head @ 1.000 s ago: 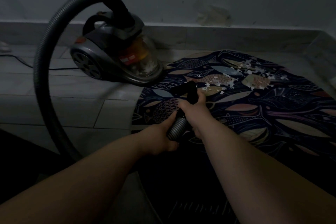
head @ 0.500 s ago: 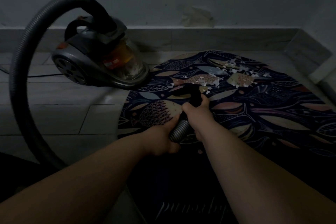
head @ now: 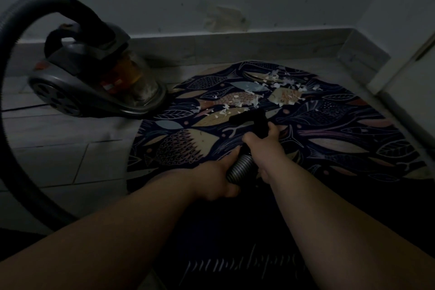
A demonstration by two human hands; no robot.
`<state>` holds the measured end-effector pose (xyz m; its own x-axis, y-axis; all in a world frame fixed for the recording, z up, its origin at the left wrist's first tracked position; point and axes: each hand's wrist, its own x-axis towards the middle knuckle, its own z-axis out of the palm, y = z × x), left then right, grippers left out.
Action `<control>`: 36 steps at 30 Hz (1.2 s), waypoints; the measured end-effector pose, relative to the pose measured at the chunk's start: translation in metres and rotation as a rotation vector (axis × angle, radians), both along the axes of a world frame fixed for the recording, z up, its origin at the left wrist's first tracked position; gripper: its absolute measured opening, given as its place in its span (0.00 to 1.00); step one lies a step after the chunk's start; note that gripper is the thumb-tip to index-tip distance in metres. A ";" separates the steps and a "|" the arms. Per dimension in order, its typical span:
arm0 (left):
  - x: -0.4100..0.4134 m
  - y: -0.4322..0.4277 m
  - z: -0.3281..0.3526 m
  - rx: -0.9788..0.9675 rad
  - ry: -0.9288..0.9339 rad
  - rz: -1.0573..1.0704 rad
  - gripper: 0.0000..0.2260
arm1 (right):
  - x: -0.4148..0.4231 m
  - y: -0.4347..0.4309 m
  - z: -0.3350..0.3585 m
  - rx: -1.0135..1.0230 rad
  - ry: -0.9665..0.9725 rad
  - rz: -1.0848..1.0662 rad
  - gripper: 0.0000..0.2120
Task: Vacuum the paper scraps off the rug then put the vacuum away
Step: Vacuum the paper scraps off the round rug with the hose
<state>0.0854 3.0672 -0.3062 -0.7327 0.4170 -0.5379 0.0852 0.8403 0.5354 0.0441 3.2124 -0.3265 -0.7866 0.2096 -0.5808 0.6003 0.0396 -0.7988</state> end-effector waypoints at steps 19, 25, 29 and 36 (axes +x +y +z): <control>-0.012 0.061 0.008 -0.042 -0.041 0.021 0.43 | -0.008 0.053 -0.004 -0.012 0.058 -0.138 0.34; -0.015 0.060 0.000 -0.049 -0.060 0.090 0.45 | -0.012 0.047 -0.009 -0.035 0.098 -0.124 0.34; -0.017 0.054 -0.001 -0.052 -0.059 0.107 0.45 | -0.016 0.040 -0.010 -0.035 0.112 -0.104 0.33; -0.018 0.043 0.003 -0.049 -0.076 0.148 0.45 | -0.024 0.027 -0.009 -0.070 0.090 -0.043 0.33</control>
